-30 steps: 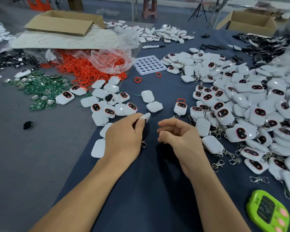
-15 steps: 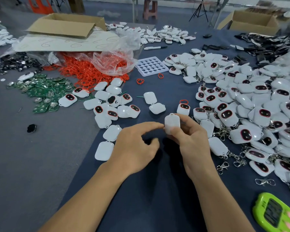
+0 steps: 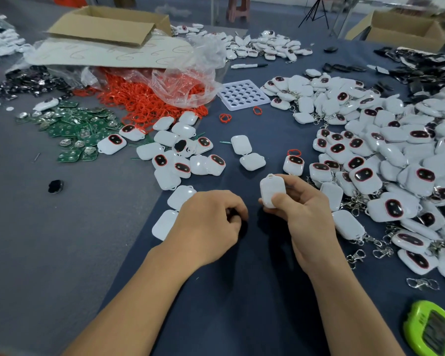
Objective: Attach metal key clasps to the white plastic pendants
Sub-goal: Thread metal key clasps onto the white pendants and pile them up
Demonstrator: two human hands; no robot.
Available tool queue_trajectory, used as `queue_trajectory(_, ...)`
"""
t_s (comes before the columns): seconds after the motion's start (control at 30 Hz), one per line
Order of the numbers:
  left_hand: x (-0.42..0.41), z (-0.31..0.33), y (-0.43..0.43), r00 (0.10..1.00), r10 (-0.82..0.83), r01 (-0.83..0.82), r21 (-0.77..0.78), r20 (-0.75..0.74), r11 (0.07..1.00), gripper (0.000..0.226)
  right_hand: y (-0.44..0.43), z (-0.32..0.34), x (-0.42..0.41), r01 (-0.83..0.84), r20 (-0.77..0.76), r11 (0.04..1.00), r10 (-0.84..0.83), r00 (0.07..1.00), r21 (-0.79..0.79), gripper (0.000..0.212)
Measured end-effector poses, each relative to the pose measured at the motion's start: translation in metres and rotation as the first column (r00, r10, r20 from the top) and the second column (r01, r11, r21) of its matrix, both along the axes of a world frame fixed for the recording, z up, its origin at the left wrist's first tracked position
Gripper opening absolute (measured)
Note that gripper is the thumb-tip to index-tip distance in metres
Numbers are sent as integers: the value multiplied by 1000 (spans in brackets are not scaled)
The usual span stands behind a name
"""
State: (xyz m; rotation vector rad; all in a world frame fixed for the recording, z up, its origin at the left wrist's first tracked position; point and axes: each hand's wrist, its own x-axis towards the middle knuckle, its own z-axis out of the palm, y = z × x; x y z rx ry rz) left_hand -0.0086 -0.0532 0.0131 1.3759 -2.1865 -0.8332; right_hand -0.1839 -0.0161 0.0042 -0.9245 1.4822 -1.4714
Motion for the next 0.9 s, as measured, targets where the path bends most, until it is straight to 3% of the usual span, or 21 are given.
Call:
queue_trajectory(0.17,-1,-2,4,997,29,-26,41,-76,999,35,3,5,2,13,30,1000,-12,999,-4,28)
queue_trajectory(0.37,-6,-2,6,973,99,-95,30,-209,995,54,11,13,-10,26,376,998,-2,927,-58,20)
queue_trajectory(0.47,-10,1,3,920,163,-132,110,-357,985,60,11,14,-12,1,444,998,23,896,-56,21)
queue_trajectory(0.57,-11,1,-1,824,220,-110,234,-522,966,63,11,14,-7,-43,325,998,59,944,-55,25)
queue_trajectory(0.73,-15,-1,-4,683,273,1,375,-678,927,63,12,2,11,-88,-128,996,84,988,-19,17)
queue_trajectory(0.8,-15,-2,-5,624,297,48,415,-722,909,62,11,2,15,-115,-216,993,111,970,-6,9)
queue_trajectory(0.9,-14,-4,-8,554,325,76,435,-767,897,56,9,4,13,-142,-210,989,145,967,32,21)
